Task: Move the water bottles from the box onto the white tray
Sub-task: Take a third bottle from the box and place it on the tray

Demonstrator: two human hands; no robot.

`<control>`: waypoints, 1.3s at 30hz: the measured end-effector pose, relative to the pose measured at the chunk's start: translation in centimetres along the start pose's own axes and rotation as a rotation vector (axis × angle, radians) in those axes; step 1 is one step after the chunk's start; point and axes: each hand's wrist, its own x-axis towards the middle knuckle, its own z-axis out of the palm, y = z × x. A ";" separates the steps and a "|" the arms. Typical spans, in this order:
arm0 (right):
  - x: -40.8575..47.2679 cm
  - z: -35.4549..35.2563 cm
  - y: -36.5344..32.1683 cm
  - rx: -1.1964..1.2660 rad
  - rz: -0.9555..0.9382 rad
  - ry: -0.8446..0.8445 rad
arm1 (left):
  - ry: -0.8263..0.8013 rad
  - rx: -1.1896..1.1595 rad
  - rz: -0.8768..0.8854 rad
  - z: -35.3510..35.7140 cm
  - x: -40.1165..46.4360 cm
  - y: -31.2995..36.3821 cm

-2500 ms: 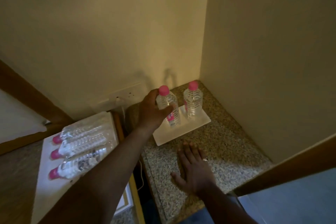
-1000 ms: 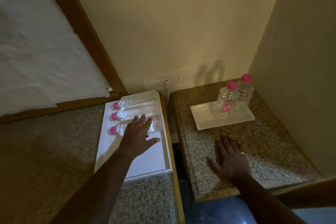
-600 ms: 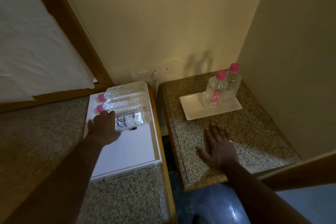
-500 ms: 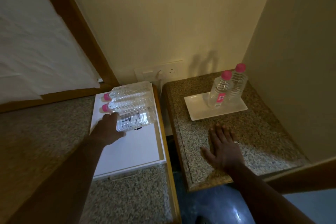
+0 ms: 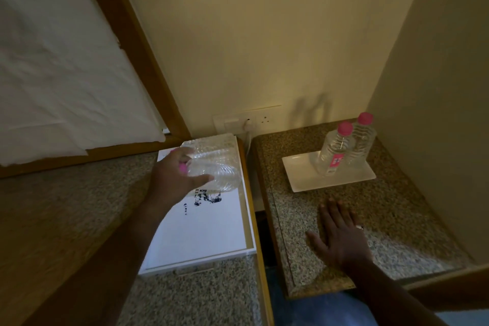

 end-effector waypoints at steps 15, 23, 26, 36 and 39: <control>0.0 0.0 0.2 0.038 -0.010 -0.013 | 0.074 -0.138 0.017 6.5 2.9 2.4; -0.1 -0.5 0.1 0.050 -0.015 -0.001 | 0.135 -0.201 0.166 5.2 4.2 7.9; -0.2 -0.6 -0.1 0.070 -0.022 0.007 | 0.068 -0.240 0.253 6.4 4.4 10.9; -0.1 -0.3 0.1 0.119 -0.036 0.029 | -0.160 -0.290 0.271 17.4 3.4 13.7; -0.1 -0.2 0.2 0.131 -0.036 0.041 | -0.209 -0.263 0.269 19.5 3.4 14.3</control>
